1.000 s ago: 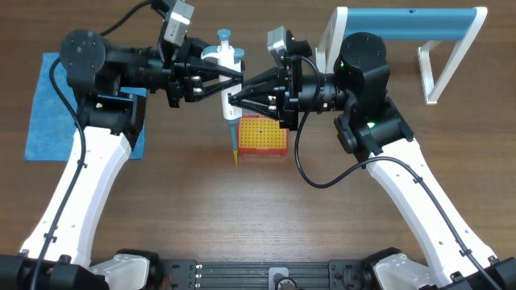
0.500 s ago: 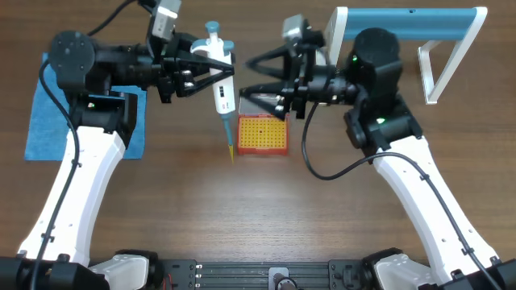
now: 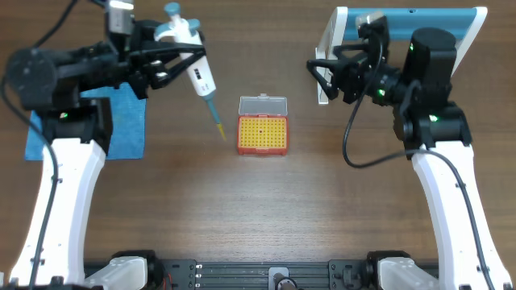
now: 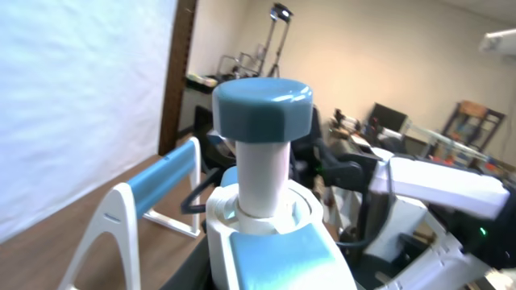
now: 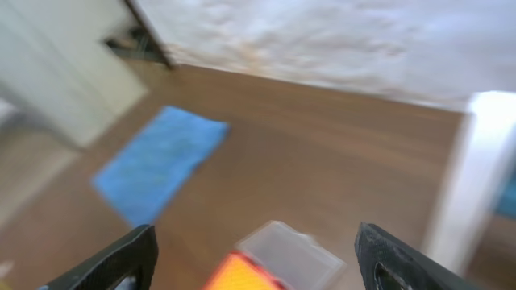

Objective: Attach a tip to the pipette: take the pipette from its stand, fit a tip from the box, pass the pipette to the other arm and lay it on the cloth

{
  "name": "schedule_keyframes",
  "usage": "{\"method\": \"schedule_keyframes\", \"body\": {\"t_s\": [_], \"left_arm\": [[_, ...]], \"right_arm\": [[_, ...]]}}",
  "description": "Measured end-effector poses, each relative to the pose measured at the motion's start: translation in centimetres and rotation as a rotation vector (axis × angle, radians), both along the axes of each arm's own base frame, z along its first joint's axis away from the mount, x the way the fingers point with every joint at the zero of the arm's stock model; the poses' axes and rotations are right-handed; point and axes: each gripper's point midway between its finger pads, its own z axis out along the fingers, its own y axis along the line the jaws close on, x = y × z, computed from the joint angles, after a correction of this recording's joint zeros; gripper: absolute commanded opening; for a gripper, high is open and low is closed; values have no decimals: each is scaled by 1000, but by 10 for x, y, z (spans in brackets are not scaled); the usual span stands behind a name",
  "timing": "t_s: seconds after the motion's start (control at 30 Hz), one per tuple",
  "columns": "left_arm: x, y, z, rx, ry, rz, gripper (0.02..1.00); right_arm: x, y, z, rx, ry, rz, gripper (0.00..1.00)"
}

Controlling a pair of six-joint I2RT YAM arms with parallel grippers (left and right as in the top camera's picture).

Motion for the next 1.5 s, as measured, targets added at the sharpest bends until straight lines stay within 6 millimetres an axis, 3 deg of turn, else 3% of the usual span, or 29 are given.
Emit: {"method": "schedule_keyframes", "body": {"t_s": [0.13,0.27,0.37,0.4,0.5,0.67,0.8,0.9,1.1,1.2,1.5], "left_arm": [[8,12,3,-28,65,73,27],[29,20,-12,-57,205,159,27],[43,25,-31,-60,322,229,27],[53,30,-45,-55,388,289,27],[64,40,-81,-16,539,414,27],[71,58,-120,75,644,574,25],[65,74,-142,194,734,692,27],[55,86,-147,322,799,752,27],[48,111,-158,575,923,808,27],[52,126,-168,669,999,803,27],[73,179,-203,914,1109,845,27]], "right_arm": [[-1,-34,26,-144,-134,-196,814],[-17,-66,62,-238,-253,-377,816],[-48,-86,89,-295,-334,-483,816],[-60,-90,94,-307,-343,-503,818],[-95,-99,101,-335,-359,-550,818],[-140,-108,111,-330,-435,-608,820],[-175,-121,96,-311,-477,-694,818],[-200,-127,70,-277,-503,-740,818],[-223,-133,34,-238,-546,-783,818],[-219,-137,16,-249,-518,-805,818],[-170,-139,-38,-252,-506,-823,820]]}}
